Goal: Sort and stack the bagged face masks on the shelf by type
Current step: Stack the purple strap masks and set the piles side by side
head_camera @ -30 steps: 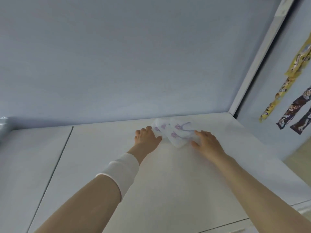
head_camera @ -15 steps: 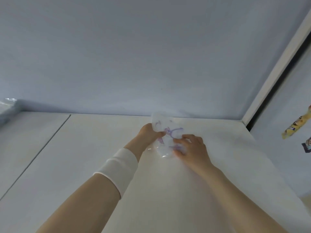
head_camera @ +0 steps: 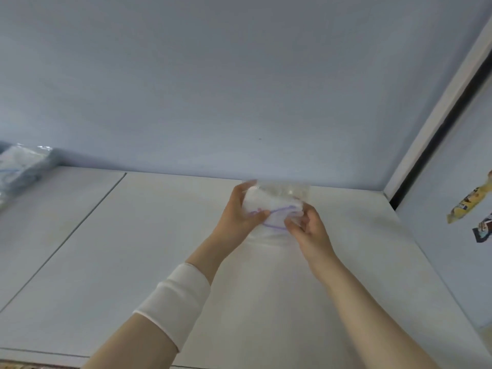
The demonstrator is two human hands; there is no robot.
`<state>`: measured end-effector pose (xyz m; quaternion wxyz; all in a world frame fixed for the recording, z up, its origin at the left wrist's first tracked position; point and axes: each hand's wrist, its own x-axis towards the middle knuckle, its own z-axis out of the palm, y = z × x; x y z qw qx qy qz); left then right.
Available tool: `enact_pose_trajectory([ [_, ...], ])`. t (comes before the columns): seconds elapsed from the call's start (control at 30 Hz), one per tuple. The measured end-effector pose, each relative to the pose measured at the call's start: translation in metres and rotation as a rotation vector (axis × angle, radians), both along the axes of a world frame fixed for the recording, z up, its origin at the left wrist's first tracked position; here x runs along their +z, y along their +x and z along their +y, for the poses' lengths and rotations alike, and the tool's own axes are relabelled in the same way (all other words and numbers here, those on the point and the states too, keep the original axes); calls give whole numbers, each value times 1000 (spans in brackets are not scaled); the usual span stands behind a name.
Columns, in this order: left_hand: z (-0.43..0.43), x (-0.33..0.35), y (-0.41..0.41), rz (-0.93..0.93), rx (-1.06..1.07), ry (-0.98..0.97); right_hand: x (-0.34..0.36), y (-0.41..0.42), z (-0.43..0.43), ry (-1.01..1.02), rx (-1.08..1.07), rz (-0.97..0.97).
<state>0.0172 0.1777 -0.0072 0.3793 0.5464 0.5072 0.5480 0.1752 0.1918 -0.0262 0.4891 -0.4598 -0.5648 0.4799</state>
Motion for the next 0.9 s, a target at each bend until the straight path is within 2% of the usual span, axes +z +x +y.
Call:
enact_pose_trajectory([
  [0.17, -7, -7, 10, -55, 7, -12, -3, 2, -2, -7, -10, -54],
  [0.33, -11, -9, 14, -28, 67, -9, -8, 0, -4, -46, -47, -93],
  [0.47, -12, 4, 3, -68, 112, 9, 5, -6, -5, -55, -39, -36],
  [0.63, -28, 25, -41, -269, 171, -81, 21, -36, -24, -210, 141, 234],
  [0.77, -59, 37, -92, -292, 188, -132, 32, -85, -46, -255, 208, 256],
  [0.9, -92, 44, -173, -327, 348, -85, 39, -155, -72, -283, 277, 249],
])
